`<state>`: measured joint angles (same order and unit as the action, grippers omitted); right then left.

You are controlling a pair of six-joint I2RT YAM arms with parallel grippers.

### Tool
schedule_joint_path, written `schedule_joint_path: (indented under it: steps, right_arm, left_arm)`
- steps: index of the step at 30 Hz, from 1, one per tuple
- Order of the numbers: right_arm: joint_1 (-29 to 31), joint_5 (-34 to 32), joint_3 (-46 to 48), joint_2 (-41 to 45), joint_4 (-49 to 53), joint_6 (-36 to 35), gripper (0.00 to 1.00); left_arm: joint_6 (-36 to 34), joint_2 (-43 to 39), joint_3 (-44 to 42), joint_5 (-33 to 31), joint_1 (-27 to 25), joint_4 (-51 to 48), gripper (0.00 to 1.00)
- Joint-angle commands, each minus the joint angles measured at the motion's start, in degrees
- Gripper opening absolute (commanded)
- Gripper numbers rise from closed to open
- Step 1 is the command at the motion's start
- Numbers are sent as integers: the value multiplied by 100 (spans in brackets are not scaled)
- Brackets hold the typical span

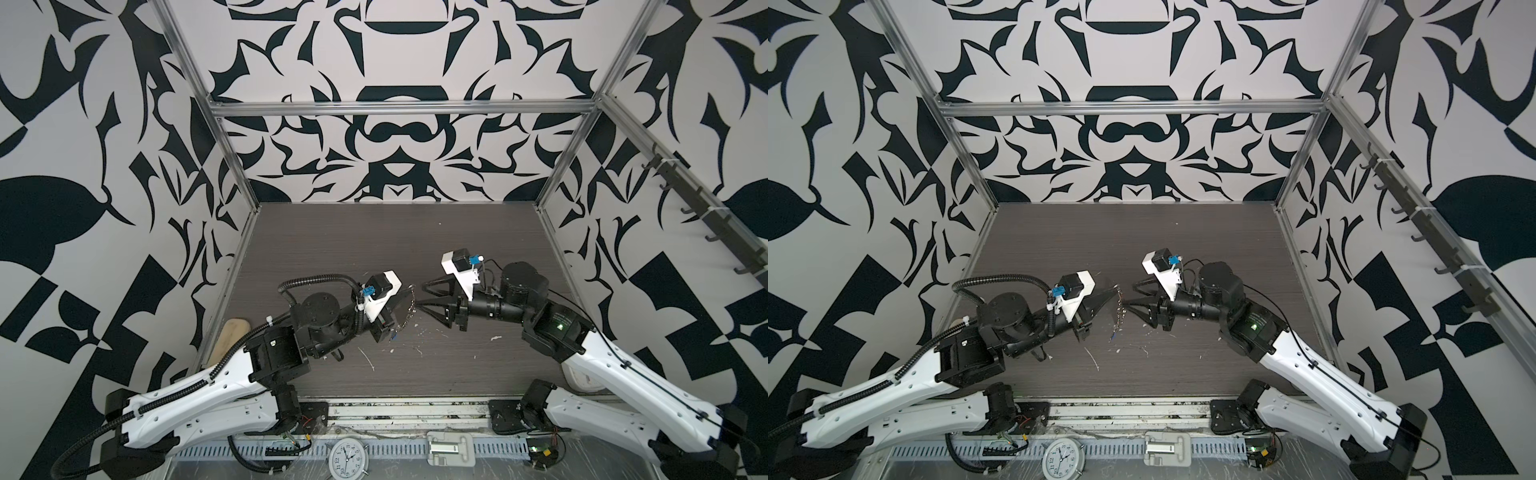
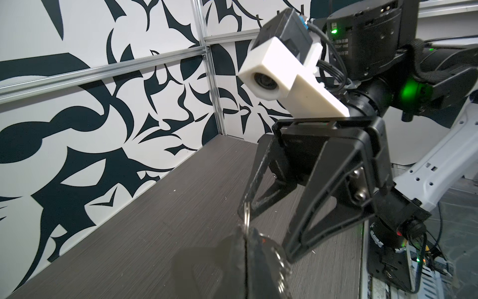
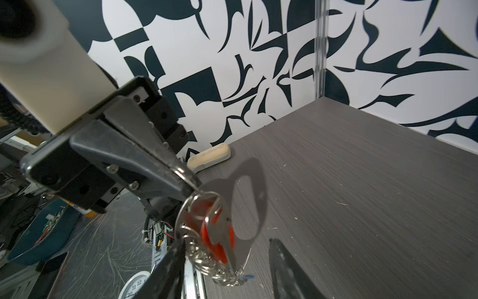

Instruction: Remove the keys from the keyring

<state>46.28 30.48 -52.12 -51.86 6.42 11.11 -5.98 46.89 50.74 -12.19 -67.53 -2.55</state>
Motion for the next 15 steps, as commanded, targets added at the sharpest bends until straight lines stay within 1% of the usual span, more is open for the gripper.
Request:
schedule_joint_path:
  steps: [1,4,8,15]
  right_arm:
    - [231,-25,-214,-17,22,-284,56]
    - [423,-370,-277,-39,220,-457,56]
    - [497,-616,-295,20,264,-535,55]
    - [527,-665,-369,212,404,-658,55]
  left_arm:
    - [40,-22,-37,103,-9,263,0]
    - [62,-31,-38,155,-8,259,0]
    - [96,-48,-29,227,-6,238,0]
    - [125,-134,-45,279,-7,123,0]
